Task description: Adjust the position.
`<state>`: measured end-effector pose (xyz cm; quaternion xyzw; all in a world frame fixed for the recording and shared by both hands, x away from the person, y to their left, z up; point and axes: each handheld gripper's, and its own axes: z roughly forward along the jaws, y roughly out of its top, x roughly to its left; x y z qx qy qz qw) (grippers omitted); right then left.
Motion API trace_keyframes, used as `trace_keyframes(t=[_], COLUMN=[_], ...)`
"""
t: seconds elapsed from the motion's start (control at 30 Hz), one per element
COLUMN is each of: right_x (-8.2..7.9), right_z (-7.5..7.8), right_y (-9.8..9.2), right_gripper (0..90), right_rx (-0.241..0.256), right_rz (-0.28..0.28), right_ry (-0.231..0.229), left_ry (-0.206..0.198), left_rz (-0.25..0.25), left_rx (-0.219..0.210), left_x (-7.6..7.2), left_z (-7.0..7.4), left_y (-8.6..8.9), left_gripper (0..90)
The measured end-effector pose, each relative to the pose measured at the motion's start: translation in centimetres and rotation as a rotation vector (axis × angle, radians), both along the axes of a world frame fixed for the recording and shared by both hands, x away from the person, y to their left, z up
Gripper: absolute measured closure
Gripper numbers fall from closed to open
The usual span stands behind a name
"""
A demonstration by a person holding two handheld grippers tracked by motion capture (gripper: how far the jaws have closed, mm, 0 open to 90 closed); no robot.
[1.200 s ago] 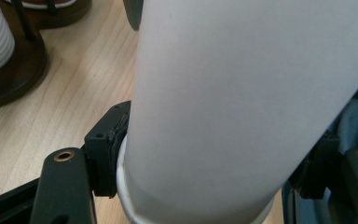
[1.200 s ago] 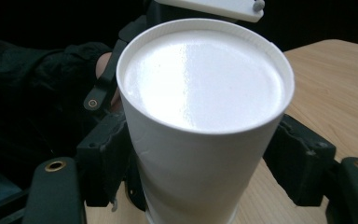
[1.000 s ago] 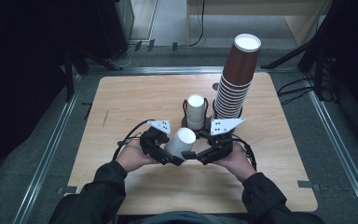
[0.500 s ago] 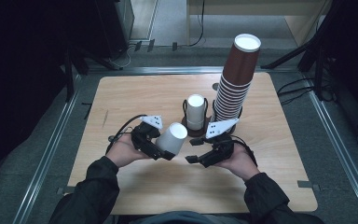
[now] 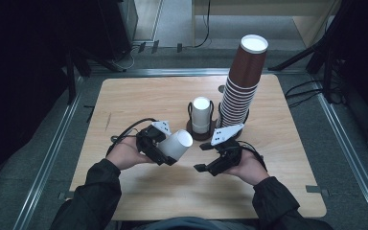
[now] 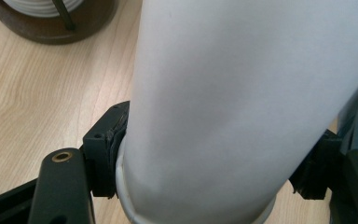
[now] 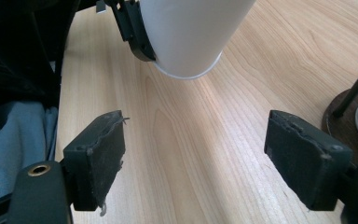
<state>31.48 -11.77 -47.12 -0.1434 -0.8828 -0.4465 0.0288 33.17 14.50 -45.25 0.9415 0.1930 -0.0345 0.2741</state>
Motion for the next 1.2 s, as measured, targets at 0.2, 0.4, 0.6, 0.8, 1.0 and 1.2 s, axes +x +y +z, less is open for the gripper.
trace_keyframes(t=[0.2,0.4,0.6,0.8,1.0,1.2], right_x=[0.1,0.1,0.2,0.0,0.0,-0.1], right_z=[-0.2,-0.3,-0.4,-0.4,-0.3,-0.6], right_y=[0.1,0.3,0.6,1.1,1.8,2.6], right_gripper=[20.3,20.3,20.3,19.7,19.6,20.5], right_rx=[-0.018,-0.027,-0.021,-0.019,-0.022,-0.035], right_rz=[-0.004,0.003,0.012,0.034,0.047,0.076], right_ry=[-0.003,-0.008,-0.01,-0.012,-0.003,-0.012], left_ry=[-0.002,-0.003,-0.004,0.008,0.018,0.029], left_rz=[-0.015,-0.032,-0.07,-0.109,-0.14,-0.157], left_rx=[0.048,0.098,0.156,0.195,0.205,0.217], left_x=[-0.1,-0.2,-0.4,-0.6,-1.1,-1.3], left_z=[-0.3,-0.5,-1.1,-1.6,-2.0,-2.4], left_y=[-0.5,-1.0,-2.2,-3.1,-4.0,-4.5], left_gripper=[27.4,27.3,27.4,27.3,27.3,27.0])
